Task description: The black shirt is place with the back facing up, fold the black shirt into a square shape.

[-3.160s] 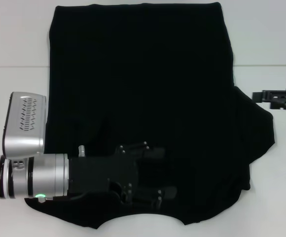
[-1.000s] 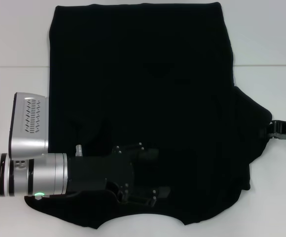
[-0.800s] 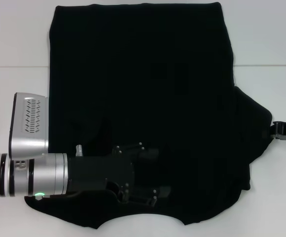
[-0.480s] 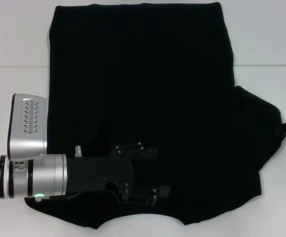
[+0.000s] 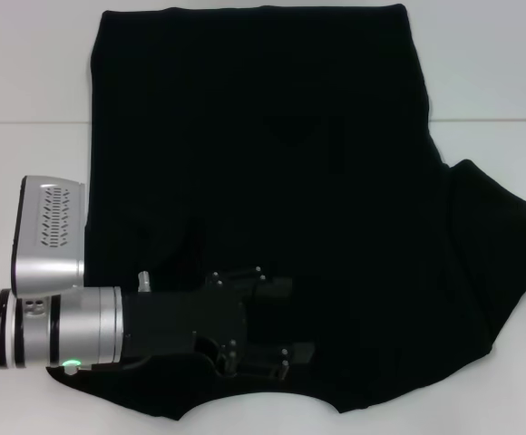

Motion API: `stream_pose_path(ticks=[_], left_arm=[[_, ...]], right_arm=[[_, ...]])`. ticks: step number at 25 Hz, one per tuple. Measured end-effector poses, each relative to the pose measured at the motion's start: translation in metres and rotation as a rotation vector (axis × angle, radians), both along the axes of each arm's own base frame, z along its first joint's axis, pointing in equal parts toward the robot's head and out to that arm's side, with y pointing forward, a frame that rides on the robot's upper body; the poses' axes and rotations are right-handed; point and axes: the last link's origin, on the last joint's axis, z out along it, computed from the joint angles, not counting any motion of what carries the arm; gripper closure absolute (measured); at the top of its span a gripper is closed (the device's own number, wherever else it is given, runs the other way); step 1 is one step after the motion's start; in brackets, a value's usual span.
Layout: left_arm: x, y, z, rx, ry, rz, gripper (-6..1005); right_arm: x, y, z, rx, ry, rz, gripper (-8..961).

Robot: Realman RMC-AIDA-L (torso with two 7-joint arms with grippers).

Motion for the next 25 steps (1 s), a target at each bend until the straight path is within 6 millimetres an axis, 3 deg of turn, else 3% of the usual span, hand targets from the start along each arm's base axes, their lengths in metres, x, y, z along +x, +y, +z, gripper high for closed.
stream_pose_path(ticks=[16, 25], left_arm=[[-0.001, -0.001, 0.0, -0.004, -0.002, 0.01, 127], [-0.001, -0.001, 0.0, -0.004, -0.002, 0.009, 128]], right_arm=[[0.006, 0.005, 0.003, 0.067, -0.025, -0.017, 942], [-0.008, 0.012, -0.001, 0.045, -0.003, 0.025, 942]])
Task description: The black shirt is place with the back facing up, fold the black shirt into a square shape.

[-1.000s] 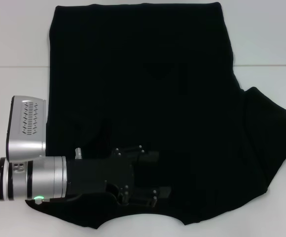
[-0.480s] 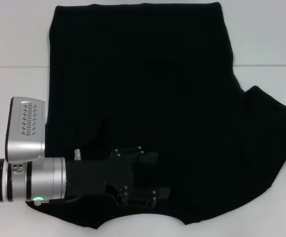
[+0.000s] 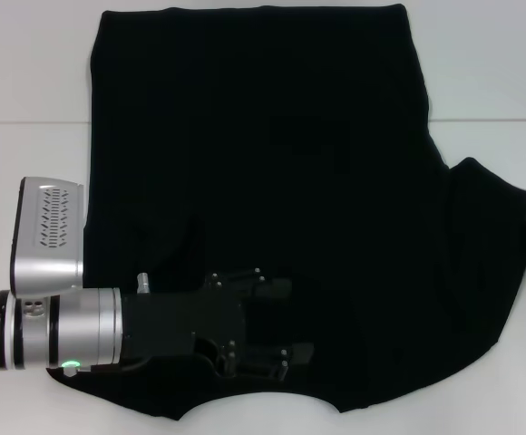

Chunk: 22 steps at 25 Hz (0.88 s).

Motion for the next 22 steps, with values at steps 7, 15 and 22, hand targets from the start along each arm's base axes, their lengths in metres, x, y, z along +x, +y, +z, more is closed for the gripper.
stream_pose_path(ticks=[7, 15, 22], left_arm=[[0.0, 0.001, 0.0, 0.004, 0.004, 0.002, 128], [0.0, 0.001, 0.0, 0.001, 0.003, 0.009, 128], [-0.001, 0.002, 0.001, 0.007, 0.004, 0.014, 127]], right_arm=[[-0.05, 0.015, -0.023, -0.124, 0.062, 0.148, 942], [-0.097, 0.023, -0.059, -0.304, 0.018, 0.261, 942], [-0.108, 0.026, -0.065, -0.334, 0.008, 0.27, 928]])
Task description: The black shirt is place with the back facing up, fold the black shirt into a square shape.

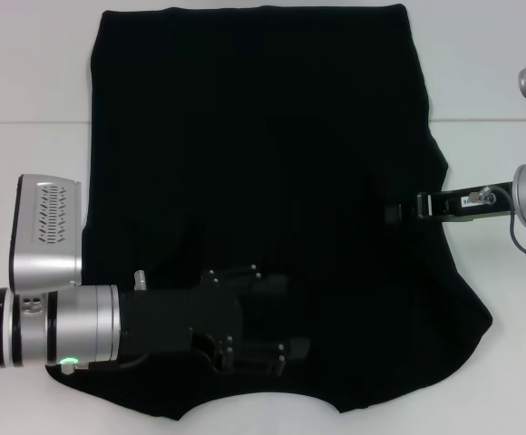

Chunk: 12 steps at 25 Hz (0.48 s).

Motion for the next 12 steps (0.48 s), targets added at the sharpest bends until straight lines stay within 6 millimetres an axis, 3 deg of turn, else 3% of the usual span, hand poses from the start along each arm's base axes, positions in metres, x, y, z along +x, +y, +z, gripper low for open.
stream_pose_path(ticks=[12], left_arm=[[-0.001, 0.003, 0.004, 0.018, -0.006, 0.01, 127]], right_arm=[[-0.02, 0.006, -0.006, -0.017, 0.012, 0.05, 889]])
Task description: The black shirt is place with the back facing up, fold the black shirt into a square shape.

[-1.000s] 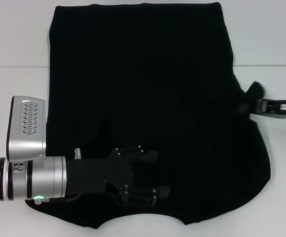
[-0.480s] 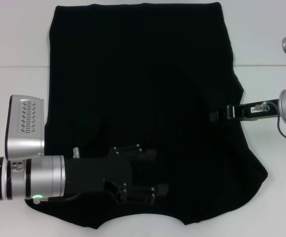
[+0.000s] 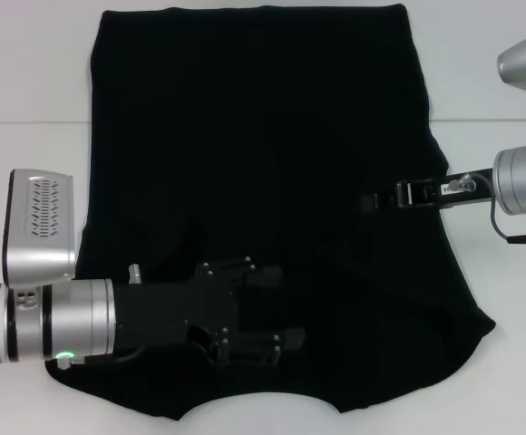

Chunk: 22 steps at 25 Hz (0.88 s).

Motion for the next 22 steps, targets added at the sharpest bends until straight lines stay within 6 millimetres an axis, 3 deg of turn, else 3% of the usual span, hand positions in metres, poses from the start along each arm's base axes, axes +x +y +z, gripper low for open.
stream_pose_path(ticks=[3, 9, 15, 20, 22], left_arm=[[-0.001, 0.0, 0.001, 0.004, -0.001, 0.004, 127], [-0.005, 0.003, 0.007, 0.015, -0.022, 0.057, 127], [-0.018, 0.004, 0.028, -0.017, -0.039, 0.194, 128], [-0.04, -0.001, 0.053, -0.023, 0.011, 0.321, 128], [-0.05, -0.004, 0.063, -0.014, 0.044, 0.38, 128]], right_arm=[[-0.002, 0.0, 0.0, -0.005, 0.0, 0.01, 879], [-0.004, -0.002, 0.002, 0.004, 0.037, 0.044, 758], [0.003, -0.014, 0.004, 0.032, 0.133, 0.101, 489], [0.011, -0.028, -0.008, 0.036, 0.174, 0.142, 285], [0.013, -0.03, -0.011, 0.033, 0.179, 0.144, 273]])
